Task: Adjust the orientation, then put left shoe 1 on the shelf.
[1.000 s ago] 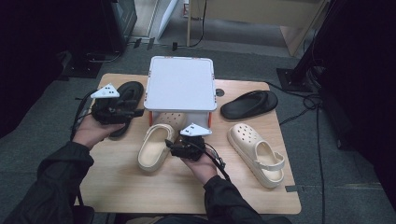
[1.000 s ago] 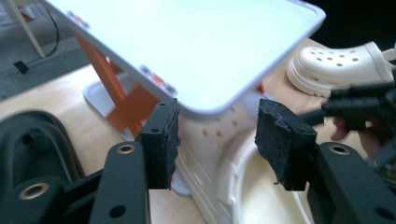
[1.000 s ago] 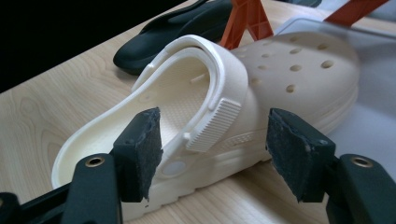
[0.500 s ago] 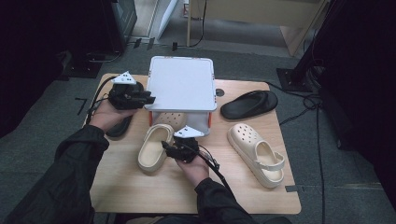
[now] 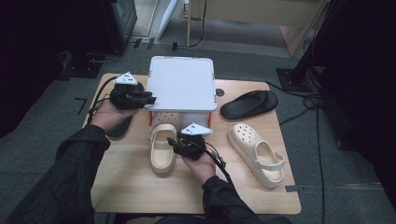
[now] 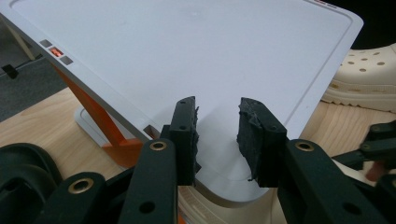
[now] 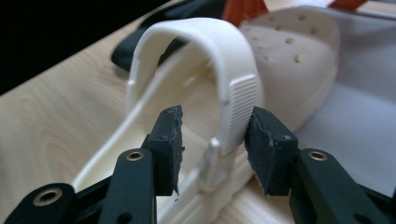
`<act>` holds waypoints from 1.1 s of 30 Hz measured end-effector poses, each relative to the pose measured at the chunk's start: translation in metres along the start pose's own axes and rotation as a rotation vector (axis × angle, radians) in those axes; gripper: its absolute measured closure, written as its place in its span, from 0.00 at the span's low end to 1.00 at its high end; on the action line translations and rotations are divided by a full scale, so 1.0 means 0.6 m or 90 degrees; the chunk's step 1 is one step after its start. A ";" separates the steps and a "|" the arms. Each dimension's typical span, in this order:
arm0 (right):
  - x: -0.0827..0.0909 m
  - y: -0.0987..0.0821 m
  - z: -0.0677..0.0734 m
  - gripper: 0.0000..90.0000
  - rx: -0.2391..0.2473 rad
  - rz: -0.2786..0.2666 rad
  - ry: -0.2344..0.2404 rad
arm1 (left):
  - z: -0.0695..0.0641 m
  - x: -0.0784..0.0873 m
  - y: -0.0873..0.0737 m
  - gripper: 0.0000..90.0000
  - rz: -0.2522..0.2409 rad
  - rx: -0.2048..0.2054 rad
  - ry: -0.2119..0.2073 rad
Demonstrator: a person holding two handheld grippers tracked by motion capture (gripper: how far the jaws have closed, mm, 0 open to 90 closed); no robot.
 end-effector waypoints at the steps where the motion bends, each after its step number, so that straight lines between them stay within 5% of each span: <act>1: 0.005 0.000 0.005 0.63 0.009 -0.005 0.002 | 0.000 0.000 0.000 0.75 0.000 0.000 0.000; 6: 0.030 -0.014 0.024 0.68 0.038 -0.005 0.012 | 0.001 0.000 0.000 0.76 -0.003 0.005 -0.002; 15: 0.055 -0.041 0.054 0.72 0.047 0.009 0.047 | 0.001 -0.001 0.001 0.77 -0.002 0.005 0.001; 33: 0.039 -0.113 0.147 0.80 0.119 0.080 0.119 | 0.003 -0.001 0.001 0.80 0.001 0.000 0.006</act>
Point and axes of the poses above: each handheld gripper's, and its own axes: x roughly backward along the jaws, y roughly out of its top, z roughly to its left, the point moved 7 cm from there along -x, roughly forward along the jaws, and after that the axes turned 10 degrees about z, right-handed, at the moved point
